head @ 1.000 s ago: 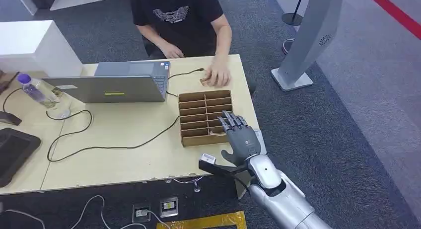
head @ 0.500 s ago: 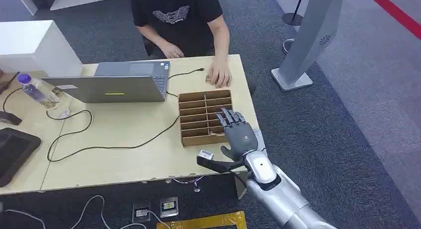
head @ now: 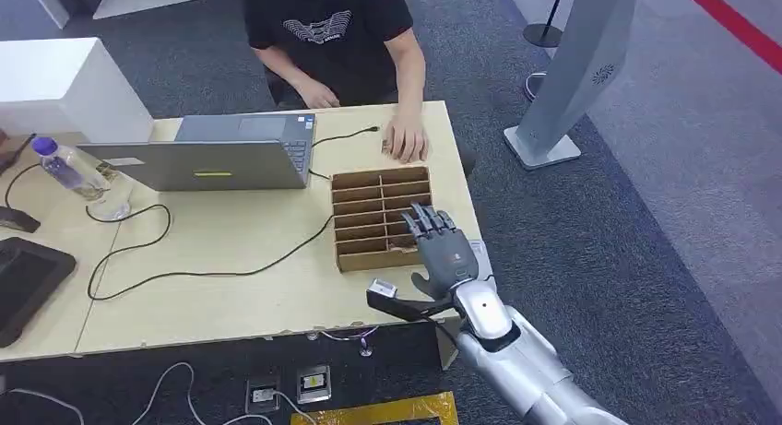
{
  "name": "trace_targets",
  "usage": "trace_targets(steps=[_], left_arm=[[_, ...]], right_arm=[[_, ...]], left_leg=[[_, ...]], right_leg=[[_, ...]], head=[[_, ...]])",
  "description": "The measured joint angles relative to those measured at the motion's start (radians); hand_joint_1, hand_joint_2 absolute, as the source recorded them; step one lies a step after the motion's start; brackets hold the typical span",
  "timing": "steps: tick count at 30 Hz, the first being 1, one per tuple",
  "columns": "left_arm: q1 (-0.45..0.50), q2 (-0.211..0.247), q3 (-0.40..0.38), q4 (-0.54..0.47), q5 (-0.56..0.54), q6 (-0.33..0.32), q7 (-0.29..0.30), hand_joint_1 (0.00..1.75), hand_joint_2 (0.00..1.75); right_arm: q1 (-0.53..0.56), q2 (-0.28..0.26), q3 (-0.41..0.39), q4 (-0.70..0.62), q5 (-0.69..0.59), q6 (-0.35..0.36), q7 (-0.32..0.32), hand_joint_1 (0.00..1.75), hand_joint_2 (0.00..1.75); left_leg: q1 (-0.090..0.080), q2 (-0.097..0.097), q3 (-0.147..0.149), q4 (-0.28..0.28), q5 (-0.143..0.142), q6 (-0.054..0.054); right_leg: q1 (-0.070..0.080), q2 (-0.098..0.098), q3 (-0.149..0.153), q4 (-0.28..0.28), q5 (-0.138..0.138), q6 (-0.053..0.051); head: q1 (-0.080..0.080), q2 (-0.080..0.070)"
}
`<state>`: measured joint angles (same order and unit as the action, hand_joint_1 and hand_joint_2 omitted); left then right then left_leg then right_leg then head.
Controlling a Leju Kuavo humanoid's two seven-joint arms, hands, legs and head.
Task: Pass the card to the sensor for recognition and then transmit it.
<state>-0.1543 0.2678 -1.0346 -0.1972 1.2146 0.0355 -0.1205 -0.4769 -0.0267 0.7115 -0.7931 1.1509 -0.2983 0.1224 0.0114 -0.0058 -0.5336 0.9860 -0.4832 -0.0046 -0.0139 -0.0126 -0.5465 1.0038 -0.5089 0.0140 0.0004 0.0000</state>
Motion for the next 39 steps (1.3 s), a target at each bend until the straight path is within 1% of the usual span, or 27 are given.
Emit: trace_targets(steps=[2, 3, 4, 7, 12, 17, 22, 28, 34, 37, 39], left_arm=[[0.0, 0.0, 0.0, 0.0, 0.0, 0.0, 0.0, 0.0, 0.0], [0.0, 0.0, 0.0, 0.0, 0.0, 0.0, 0.0, 0.0, 0.0], [0.0, 0.001, 0.0, 0.0, 0.0, 0.0, 0.0, 0.0, 0.0], [0.0, 0.003, -0.001, 0.0, 0.0, -0.002, 0.0, 0.0, 0.0], [0.0, 0.005, -0.013, 0.0, 0.0, -0.006, 0.0, 0.0, 0.0], [0.0, 0.005, -0.021, 0.0, 0.0, -0.012, 0.0, 0.0, 0.0], [0.0, 0.005, -0.023, 0.0, 0.0, -0.012, 0.0, 0.0, 0.0], [0.0, 0.005, -0.024, 0.0, -0.004, -0.012, 0.0, 0.0, 0.0], [0.0, 0.005, -0.026, 0.0, -0.007, -0.013, 0.0, 0.0, 0.0], [0.0, 0.005, -0.032, 0.0, -0.007, -0.013, 0.0, 0.0, 0.0], [0.0, 0.005, -0.035, 0.0, -0.008, -0.015, 0.0, 0.0, 0.0]], right_arm=[[0.0, 0.0, 0.0, 0.003, -0.005, 0.002, -0.006, 0.0, 1.75], [0.0, 0.0, 0.0, 0.006, -0.01, 0.002, -0.011, 1.26, 1.75], [0.0, 0.0, 0.0, 0.008, -0.013, 0.002, -0.015, 1.75, 1.75], [-0.001, 0.003, 0.0, 0.013, -0.021, 0.003, -0.019, 1.75, 1.75], [-0.002, 0.01, 0.0, 0.021, -0.063, 0.014, -0.045, 1.75, 1.75], [-0.004, 0.018, 0.001, 0.032, -0.079, 0.015, -0.062, 1.75, 1.75], [-0.01, 0.024, 0.001, 0.039, -0.082, 0.013, -0.064, 1.75, 1.75], [-0.012, 0.024, 0.001, 0.046, -0.081, 0.01, -0.05, 1.75, 1.75], [-0.012, 0.023, 0.001, 0.054, -0.084, -0.009, -0.047, 1.75, 1.75], [-0.013, 0.023, 0.0, 0.058, -0.081, -0.022, -0.041, 1.75, 1.75], [-0.015, 0.023, 0.0, 0.059, -0.067, -0.04, -0.022, 1.75, 1.75]], left_leg=[[0.0, 0.0, 0.0, 0.0, 0.0, 0.0], [0.0, 0.0, 0.0, 0.0, 0.0, 0.0], [0.0, 0.0, 0.0, 0.0, 0.0, 0.0], [0.0, 0.0, 0.0, 0.0, 0.0, 0.0], [0.0, 0.0, 0.0, 0.0, 0.0, 0.0], [0.0, 0.0, 0.0, 0.0, 0.0, 0.0], [0.0, 0.0, 0.0, 0.0, 0.0, 0.0], [0.0, 0.0, 0.0, 0.0, 0.0, 0.0], [0.0, 0.0, 0.0, 0.0, 0.0, 0.0], [0.0, 0.0, 0.0, 0.0, 0.0, 0.0], [0.0, 0.0, 0.0, 0.0, 0.0, 0.0]], right_leg=[[0.0, 0.0, 0.0, 0.0, 0.0, 0.0], [0.0, 0.0, 0.0, 0.0, 0.0, 0.0], [0.0, 0.0, 0.0, 0.0, 0.0, 0.0], [0.0, 0.0, 0.0, 0.0, 0.0, 0.0], [0.0, 0.0, 0.0, 0.0, 0.0, 0.0], [0.0, 0.0, 0.0, 0.0, 0.0, 0.0], [0.0, 0.0, 0.0, 0.0, 0.0, 0.0], [0.0, 0.0, 0.0, 0.0, 0.0, 0.0], [0.0, 0.0, 0.0, 0.0, 0.0, 0.0], [0.0, 0.0, 0.0, 0.0, 0.0, 0.0], [0.0, 0.0, 0.0, 0.0, 0.0, 0.0]], head=[[0.0, 0.0], [0.0, 0.0], [0.0, 0.0], [0.0, 0.0], [0.0, 0.0], [0.0, 0.0], [0.0, 0.0], [0.0, 0.0], [0.0, 0.0], [0.0, 0.0], [0.0, 0.0]])
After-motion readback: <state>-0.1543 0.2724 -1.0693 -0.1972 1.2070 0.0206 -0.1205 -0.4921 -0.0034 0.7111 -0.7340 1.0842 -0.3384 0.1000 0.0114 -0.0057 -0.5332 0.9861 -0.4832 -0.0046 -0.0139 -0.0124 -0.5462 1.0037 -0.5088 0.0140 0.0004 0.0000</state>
